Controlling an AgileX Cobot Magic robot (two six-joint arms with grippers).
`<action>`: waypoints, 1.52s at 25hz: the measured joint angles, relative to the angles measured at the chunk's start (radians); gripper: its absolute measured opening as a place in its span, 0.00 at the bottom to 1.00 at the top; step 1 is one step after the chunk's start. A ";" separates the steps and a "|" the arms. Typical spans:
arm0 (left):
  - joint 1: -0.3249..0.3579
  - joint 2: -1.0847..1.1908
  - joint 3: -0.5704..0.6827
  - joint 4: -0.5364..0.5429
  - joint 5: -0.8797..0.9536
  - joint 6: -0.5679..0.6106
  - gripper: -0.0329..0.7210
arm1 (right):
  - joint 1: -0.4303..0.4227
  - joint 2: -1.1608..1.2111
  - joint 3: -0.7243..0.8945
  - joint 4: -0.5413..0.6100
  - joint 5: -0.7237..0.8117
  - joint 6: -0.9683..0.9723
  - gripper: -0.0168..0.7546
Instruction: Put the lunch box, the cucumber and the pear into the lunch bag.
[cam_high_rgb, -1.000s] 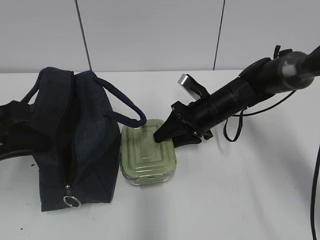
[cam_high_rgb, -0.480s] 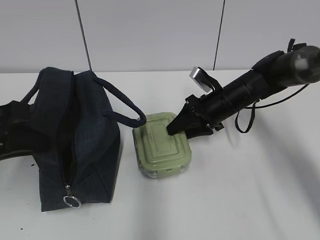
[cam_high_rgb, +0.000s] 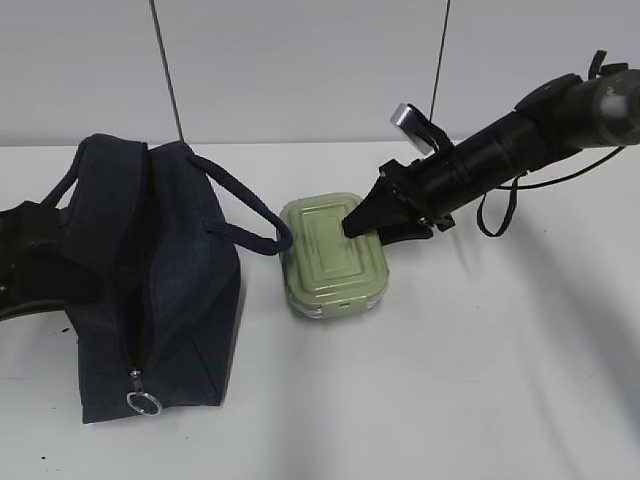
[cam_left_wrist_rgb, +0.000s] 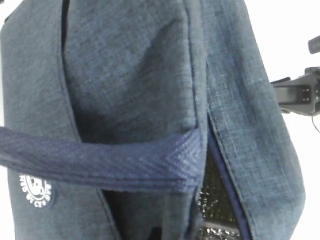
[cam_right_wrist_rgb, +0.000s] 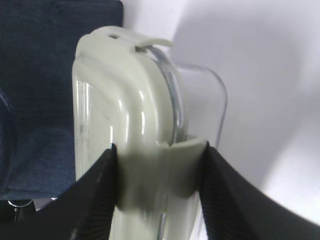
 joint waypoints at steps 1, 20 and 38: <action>0.000 0.000 0.000 0.000 0.000 0.000 0.02 | 0.000 0.000 -0.007 0.000 0.000 0.002 0.49; 0.000 0.000 0.000 0.000 0.000 0.000 0.02 | 0.000 -0.070 -0.436 0.148 0.036 0.198 0.49; 0.000 0.000 0.000 0.000 -0.023 0.000 0.02 | 0.280 -0.078 -0.479 0.133 0.058 0.303 0.49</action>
